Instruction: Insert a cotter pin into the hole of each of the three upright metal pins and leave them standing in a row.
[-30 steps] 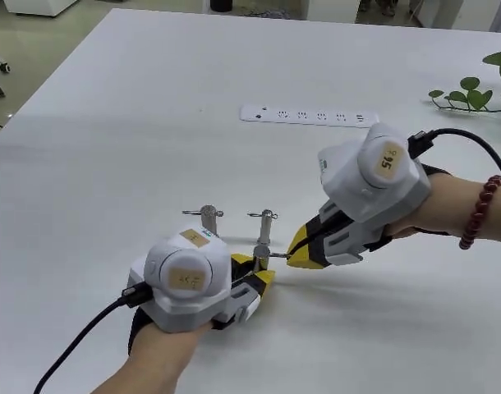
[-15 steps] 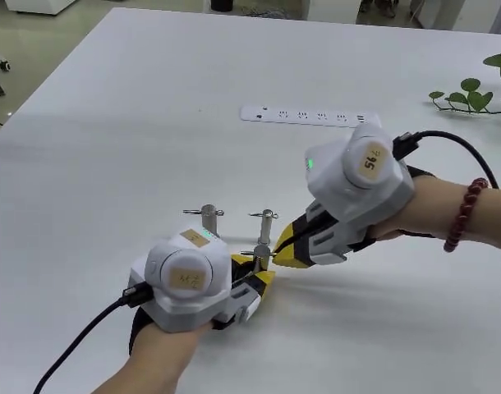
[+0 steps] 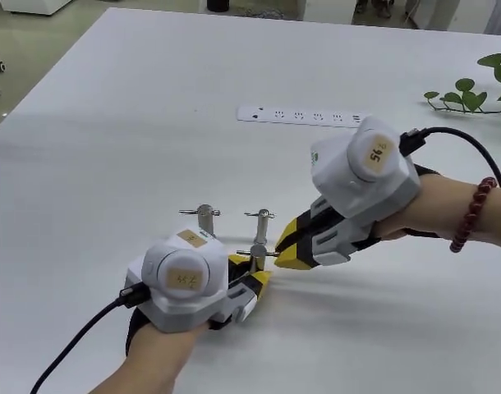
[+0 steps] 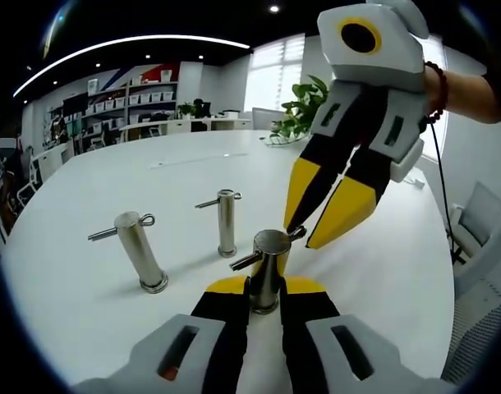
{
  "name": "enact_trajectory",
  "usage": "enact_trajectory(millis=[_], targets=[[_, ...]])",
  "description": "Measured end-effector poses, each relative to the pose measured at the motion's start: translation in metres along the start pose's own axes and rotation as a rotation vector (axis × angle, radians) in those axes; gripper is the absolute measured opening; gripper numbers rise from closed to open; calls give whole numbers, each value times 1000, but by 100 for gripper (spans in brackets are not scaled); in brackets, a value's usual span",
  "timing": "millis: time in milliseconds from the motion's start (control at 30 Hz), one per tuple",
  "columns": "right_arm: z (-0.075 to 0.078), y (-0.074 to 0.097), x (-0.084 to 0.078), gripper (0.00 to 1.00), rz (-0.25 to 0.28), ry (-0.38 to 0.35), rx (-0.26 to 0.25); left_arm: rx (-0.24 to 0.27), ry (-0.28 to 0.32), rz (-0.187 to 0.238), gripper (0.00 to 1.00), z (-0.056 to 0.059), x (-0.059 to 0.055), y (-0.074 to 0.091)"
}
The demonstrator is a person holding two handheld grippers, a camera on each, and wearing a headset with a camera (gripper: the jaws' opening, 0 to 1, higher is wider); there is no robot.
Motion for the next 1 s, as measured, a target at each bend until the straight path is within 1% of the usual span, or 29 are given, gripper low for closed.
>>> enact_trajectory(millis=[167,567,1000], targets=[[-1,1,0,0,5,-1,-1,-2,2,-1,11,0,0,0],[-2,-2,6,0,13,-3,0,-2,7,-1,11,0,-1,0],[-2,-5,8,0,17,18,-2,-4,13,0,11,-1,-2,-1]])
Point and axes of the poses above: the centre of the closed fingertips' face, and the gripper's own axes: y roughly backward along the fingers, z roughly to its right, x roughly out of its top, the point moved 9 cm from there along y, roughly backward along the fingers, and after that the axes turned 8 degrees about -z, right-handed, at the moved point
